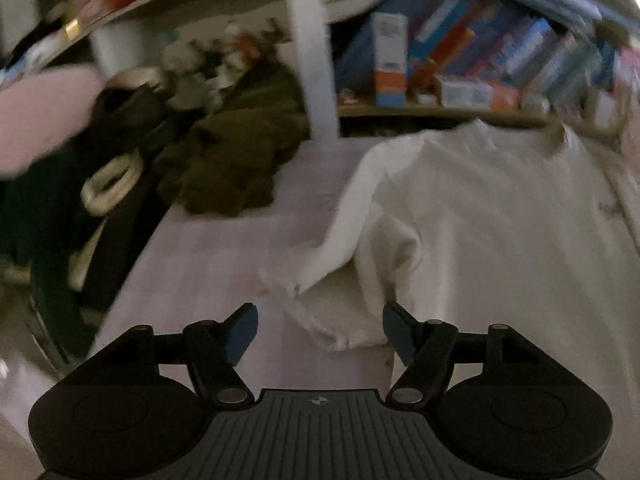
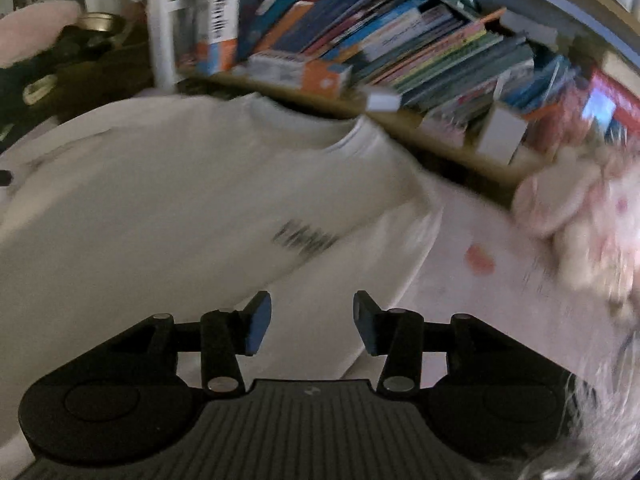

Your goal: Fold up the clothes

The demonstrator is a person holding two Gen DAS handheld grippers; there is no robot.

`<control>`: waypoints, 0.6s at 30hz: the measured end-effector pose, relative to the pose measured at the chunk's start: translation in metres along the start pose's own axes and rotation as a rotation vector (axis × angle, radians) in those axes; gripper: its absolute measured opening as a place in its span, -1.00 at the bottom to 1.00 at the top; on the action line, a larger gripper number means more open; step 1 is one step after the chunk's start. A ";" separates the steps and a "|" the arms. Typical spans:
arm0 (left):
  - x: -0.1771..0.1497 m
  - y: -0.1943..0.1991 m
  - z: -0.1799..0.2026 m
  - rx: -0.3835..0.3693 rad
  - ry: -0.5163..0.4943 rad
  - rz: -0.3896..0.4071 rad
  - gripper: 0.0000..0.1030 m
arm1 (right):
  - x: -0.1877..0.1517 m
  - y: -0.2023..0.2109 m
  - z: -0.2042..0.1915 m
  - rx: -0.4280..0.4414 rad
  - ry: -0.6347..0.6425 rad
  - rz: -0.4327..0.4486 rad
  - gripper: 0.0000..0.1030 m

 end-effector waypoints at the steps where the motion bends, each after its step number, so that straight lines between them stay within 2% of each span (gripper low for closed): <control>1: -0.002 0.002 -0.004 -0.007 0.037 0.014 0.37 | -0.007 0.006 -0.008 -0.004 -0.028 -0.002 -0.16; 4: 0.005 -0.007 -0.015 0.002 0.103 0.048 0.35 | -0.028 0.017 -0.029 -0.021 -0.135 -0.016 -0.16; 6: 0.014 -0.016 -0.018 0.008 0.091 0.058 0.34 | -0.039 0.021 -0.039 -0.028 -0.198 -0.025 -0.16; 9: 0.025 -0.044 -0.009 0.017 -0.043 0.017 0.32 | -0.052 0.024 -0.050 -0.053 -0.215 -0.052 -0.16; 10: 0.026 -0.055 -0.005 0.015 -0.099 -0.011 0.03 | -0.056 0.025 -0.053 -0.062 -0.209 -0.060 -0.16; 11: 0.027 -0.061 -0.005 -0.011 -0.118 -0.035 -0.76 | -0.059 0.026 -0.055 -0.074 -0.202 -0.065 -0.16; 12: 0.027 -0.067 -0.004 -0.038 -0.136 -0.059 -0.82 | -0.062 0.027 -0.054 -0.083 -0.199 -0.071 -0.16; 14: 0.042 -0.056 -0.027 -0.121 0.074 -0.016 -0.83 | -0.066 0.029 -0.053 -0.104 -0.213 -0.076 -0.16; 15: 0.047 -0.048 -0.045 -0.151 0.219 0.014 -0.83 | -0.068 0.031 -0.052 -0.115 -0.227 -0.078 -0.16; 17: 0.052 -0.042 -0.086 -0.131 0.493 0.044 -0.78 | -0.069 0.032 -0.049 -0.133 -0.256 -0.074 -0.16; 18: 0.052 -0.045 -0.099 -0.101 0.555 0.033 -0.69 | -0.070 0.033 -0.048 -0.141 -0.271 -0.071 -0.16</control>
Point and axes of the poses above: each gripper's, at about its wrist camera, not at the fingertips, and y roughly against the way its jaws point, z to its right, x to its top, the point moved 7 cm from there along -y, roughly the way its jaws point, and after that the axes turned 2 degrees about -z, right-handed, at the moved point
